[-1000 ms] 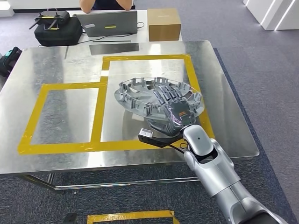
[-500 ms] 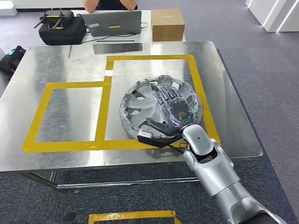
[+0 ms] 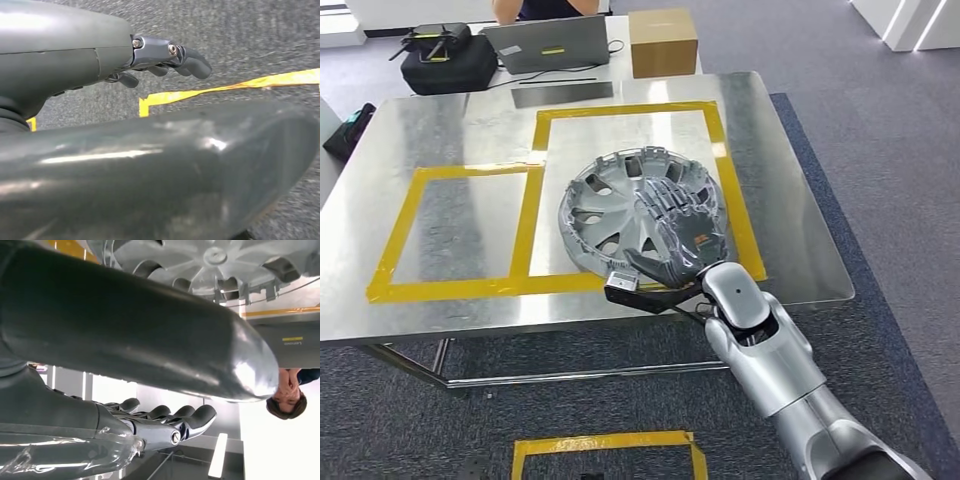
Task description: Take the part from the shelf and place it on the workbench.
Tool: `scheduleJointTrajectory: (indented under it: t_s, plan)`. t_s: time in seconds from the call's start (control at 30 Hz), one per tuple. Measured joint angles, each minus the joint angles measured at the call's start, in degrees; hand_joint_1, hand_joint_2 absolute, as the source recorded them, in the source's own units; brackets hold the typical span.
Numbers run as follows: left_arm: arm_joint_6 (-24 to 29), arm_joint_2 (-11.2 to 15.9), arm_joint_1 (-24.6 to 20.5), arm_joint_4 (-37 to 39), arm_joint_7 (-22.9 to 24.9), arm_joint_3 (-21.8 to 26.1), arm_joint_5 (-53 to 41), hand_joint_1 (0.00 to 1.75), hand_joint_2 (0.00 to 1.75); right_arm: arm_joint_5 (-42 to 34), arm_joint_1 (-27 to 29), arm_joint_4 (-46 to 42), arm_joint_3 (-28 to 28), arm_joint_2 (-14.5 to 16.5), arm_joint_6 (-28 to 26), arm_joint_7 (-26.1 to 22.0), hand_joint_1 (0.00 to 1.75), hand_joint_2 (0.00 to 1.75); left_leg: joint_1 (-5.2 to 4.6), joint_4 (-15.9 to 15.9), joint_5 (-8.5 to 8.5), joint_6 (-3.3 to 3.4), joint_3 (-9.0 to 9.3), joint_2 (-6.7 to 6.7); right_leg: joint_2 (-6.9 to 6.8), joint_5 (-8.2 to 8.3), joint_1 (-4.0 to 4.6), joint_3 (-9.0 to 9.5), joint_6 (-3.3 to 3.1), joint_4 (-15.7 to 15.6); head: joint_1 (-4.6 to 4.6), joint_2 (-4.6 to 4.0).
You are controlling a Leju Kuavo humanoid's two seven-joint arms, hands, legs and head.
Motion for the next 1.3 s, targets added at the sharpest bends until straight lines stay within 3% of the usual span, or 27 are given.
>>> scheduleJointTrajectory:
  t_s: [0.07, 0.13, 0.17, 0.23, 0.27, 0.3, 0.4, 0.43, 0.47, 0.5, 0.57, 0.63, 0.7, 0.77, 0.8, 0.9, 0.93, 0.97, 1.0, 1.07, 1.1, 1.17, 1.23, 1.27, 1.3]
  plan:
    - [0.0, -0.01, -0.12, 0.0, 0.0, 0.05, -0.02, 0.0, 0.0, -0.04, 0.0, -0.15, 0.0, 0.03, 0.03, 0.0, 0.0, 0.0, 0.14, -6.95, 2.1, 0.06, 5.64, 0.03, -0.01, 0.93, 0.04, -1.07, 0.46, 0.05, -0.03, -0.01]
    - [0.0, -0.07, -0.4, 0.0, 0.0, 0.08, -0.04, 0.0, 0.0, -0.11, -0.13, -0.47, 0.01, 0.06, 0.04, 0.0, 0.0, 0.0, 0.12, -13.59, 2.05, 0.6, 10.16, -0.06, -0.05, 1.83, 0.22, -1.78, 1.06, 0.15, -0.03, 0.0]
    - [0.01, -0.11, -0.5, 0.0, 0.0, 0.11, -0.04, 0.0, 0.0, -0.15, -0.16, -0.6, 0.02, 0.07, 0.07, -0.01, 0.0, 0.0, 0.0, -15.09, 1.76, 1.01, 10.95, -0.12, -0.09, 2.32, 0.29, -1.98, 1.36, 0.08, -0.03, 0.0]
    - [0.04, -0.24, -0.47, 0.0, 0.0, 0.21, -0.04, 0.0, 0.0, -0.29, -0.03, -0.63, 0.07, 0.07, 0.19, -0.03, 0.0, 0.0, -0.12, -15.6, 2.21, 2.06, 10.46, -0.09, -0.15, 3.02, 0.18, -2.29, 1.99, -0.11, -0.02, 0.0]
    - [0.09, -0.28, -0.38, 0.0, 0.02, 0.26, -0.04, 0.0, 0.0, -0.37, 0.13, -0.63, 0.1, 0.07, 0.25, -0.04, 0.0, 0.0, -0.14, -15.61, 2.66, 2.57, 10.07, -0.03, -0.16, 2.35, 0.09, -2.69, 2.26, 0.33, 0.01, 0.0]
    - [0.17, -0.31, -0.31, 0.0, 0.05, 0.3, -0.04, 0.0, 0.0, -0.45, 0.26, -0.63, 0.14, 0.06, 0.3, -0.06, 0.0, 0.0, -0.12, -15.67, 3.2, 3.08, 9.59, 0.04, -0.13, 0.64, 0.05, -3.38, 2.47, 1.88, 0.06, -0.01]
    - [0.37, -0.28, -0.29, 0.0, 0.12, 0.36, -0.04, 0.0, 0.0, -0.61, 0.5, -0.62, 0.27, 0.06, 0.34, -0.09, 0.0, 0.0, -0.4, -15.66, 4.9, 3.98, 7.59, 0.12, -0.09, -7.22, 0.17, -6.53, 2.67, 12.64, 0.27, 0.01]
    - [0.39, -0.3, -0.26, 0.0, 0.14, 0.37, -0.06, 0.0, 0.0, -0.66, 0.62, -0.62, 0.32, 0.06, 0.36, -0.09, 0.0, 0.0, -0.55, -15.64, 5.5, 4.07, 6.8, 0.11, -0.08, -8.39, 0.28, -6.98, 2.6, 15.72, 0.3, 0.0]
    - [0.41, -0.31, -0.23, 0.0, 0.16, 0.37, -0.09, 0.0, 0.0, -0.7, 0.76, -0.63, 0.37, 0.06, 0.37, -0.09, 0.0, 0.0, -0.7, -15.62, 6.11, 4.11, 6.01, 0.11, -0.07, -8.27, 0.42, -6.56, 2.43, 17.02, 0.3, 0.0]
    - [0.45, -0.32, -0.19, 0.0, 0.19, 0.37, -0.13, 0.0, 0.0, -0.79, 0.86, -0.63, 0.42, 0.06, 0.39, -0.09, 0.0, 0.0, -0.84, -15.6, 6.73, 4.11, 5.24, 0.09, -0.06, -7.15, 0.62, -5.1, 2.13, 16.26, 0.3, 0.0]
    - [0.56, -0.34, -0.18, 0.0, 0.26, 0.38, -0.26, 0.0, 0.0, -1.03, 0.91, -0.76, 0.51, 0.07, 0.39, -0.09, 0.0, 0.0, -1.09, -15.54, 7.87, 3.97, 3.97, 0.02, -0.03, -4.86, 1.08, 0.43, 1.22, 9.62, 0.29, -0.01]
    - [0.67, -0.33, -0.21, 0.0, 0.37, 0.39, -0.44, 0.0, 0.0, -1.41, 0.91, -1.15, 0.59, 0.17, 0.35, -0.11, 0.0, 0.0, -1.29, -15.45, 8.89, 3.59, 3.18, 0.0, 0.0, -5.16, 1.44, 5.72, 0.57, 1.97, 0.21, -0.01]
    - [0.72, -0.28, -0.2, 0.0, 0.44, 0.41, -0.6, 0.0, 0.0, -1.8, 1.1, -1.42, 0.63, 0.31, 0.29, -0.13, 0.0, 0.0, -1.26, -15.49, 9.87, 3.02, 2.87, 0.04, 0.01, -5.65, 1.7, 7.0, 0.3, -0.87, 0.26, 0.01]
    - [0.73, -0.15, -0.08, 0.0, 0.46, 0.42, -0.73, 0.0, 0.0, -2.16, 1.55, -1.52, 0.63, 0.44, 0.22, -0.13, 0.0, 0.0, -1.05, -15.19, 9.68, 2.35, 2.56, 0.04, -0.15, -4.68, 1.57, 6.27, -0.28, -0.95, 0.36, 0.02]
    - [0.74, -0.1, 0.0, 0.0, 0.46, 0.42, -0.81, 0.0, 0.0, -2.36, 1.81, -1.6, 0.63, 0.56, 0.18, -0.14, 0.0, 0.0, -0.96, -14.05, 8.08, 1.96, 2.07, 0.02, -0.25, -4.02, 1.42, 5.92, -0.67, -1.08, 0.26, 0.01]
    - [0.74, 0.02, 0.05, 0.0, 0.46, 0.42, -1.0, 0.0, 0.0, -2.87, 2.62, -1.88, 0.63, 1.04, -0.01, -0.17, 0.0, 0.0, -0.41, -4.37, -0.31, 0.84, -0.79, 0.05, -0.32, -1.75, 1.16, 3.76, -1.12, -1.12, -0.08, 0.0]
    - [0.74, 0.08, 0.03, 0.0, 0.46, 0.42, -1.02, 0.0, 0.0, -2.98, 2.99, -1.92, 0.63, 1.11, -0.05, -0.19, 0.0, 0.0, -0.18, -0.95, -1.76, 0.54, -1.42, 0.06, -0.35, -1.05, 1.1, 2.85, -0.98, -1.09, -0.1, 0.0]
    - [0.74, 0.15, 0.03, 0.0, 0.46, 0.42, -1.02, 0.0, 0.0, -3.04, 3.35, -1.92, 0.63, 1.14, -0.08, -0.2, 0.0, 0.0, 0.03, 1.11, -1.87, 0.28, -1.37, 0.07, -0.4, -0.42, 1.01, 1.97, -0.79, -1.05, -0.09, 0.01]
    - [0.74, 0.21, 0.05, 0.0, 0.46, 0.42, -1.02, 0.0, 0.0, -3.09, 3.62, -1.92, 0.63, 1.14, -0.09, -0.21, 0.0, 0.0, 0.23, 1.26, -0.82, 0.02, -0.42, 0.09, -0.44, 0.2, 0.86, 1.12, -0.54, -0.98, -0.09, 0.01]
    - [0.74, 0.21, 0.01, 0.01, 0.46, 0.42, -1.03, 0.0, 0.0, -3.14, 3.83, -2.03, 0.63, 1.21, -0.11, -0.22, 0.0, 0.0, 0.78, -4.09, 1.87, -0.66, 4.44, 0.15, -0.47, 1.33, 0.5, -0.49, 0.12, -0.63, -0.1, 0.01]
    - [0.74, 0.17, -0.07, 0.01, 0.46, 0.42, -1.04, 0.0, 0.0, -3.2, 3.8, -2.21, 0.63, 1.28, -0.13, -0.22, 0.0, 0.0, 1.0, -8.29, 2.17, -0.93, 7.53, 0.1, -0.45, 1.77, 0.41, -1.24, 0.5, -0.29, -0.17, 0.0]
    - [0.74, 0.09, -0.28, 0.02, 0.45, 0.42, -1.13, 0.0, 0.0, -3.5, 3.74, -2.62, 0.62, 1.49, -0.24, -0.33, 0.0, 0.0, 1.11, -14.09, 1.25, -0.45, 11.22, 0.0, -0.4, 2.72, 0.45, -2.25, 1.25, 0.18, -0.28, 0.01]
    - [0.78, 0.13, -0.29, 0.02, 0.44, 0.42, -1.25, 0.0, 0.0, -3.97, 4.09, -2.76, 0.62, 1.61, -0.32, -0.58, 0.0, 0.0, 0.78, -15.09, 1.22, 0.99, 10.99, -0.03, -0.41, 3.84, 0.28, -2.7, 1.95, -0.07, -0.29, 0.0]
    - [0.81, 0.15, -0.22, 0.02, 0.44, 0.42, -1.29, 0.0, 0.0, -4.23, 4.47, -2.75, 0.63, 1.63, -0.34, -0.7, 0.0, 0.0, 0.69, -15.08, 1.73, 1.59, 10.51, 0.03, -0.39, 3.64, 0.14, -3.0, 2.27, 0.0, -0.28, -0.01]
    - [0.87, 0.21, -0.14, 0.02, 0.44, 0.43, -1.34, 0.0, 0.0, -4.48, 4.92, -2.73, 0.63, 1.64, -0.39, -0.79, 0.0, 0.0, 0.64, -15.08, 2.32, 2.19, 9.95, 0.08, -0.35, 2.41, 0.01, -3.53, 2.51, 0.84, -0.2, 0.0]
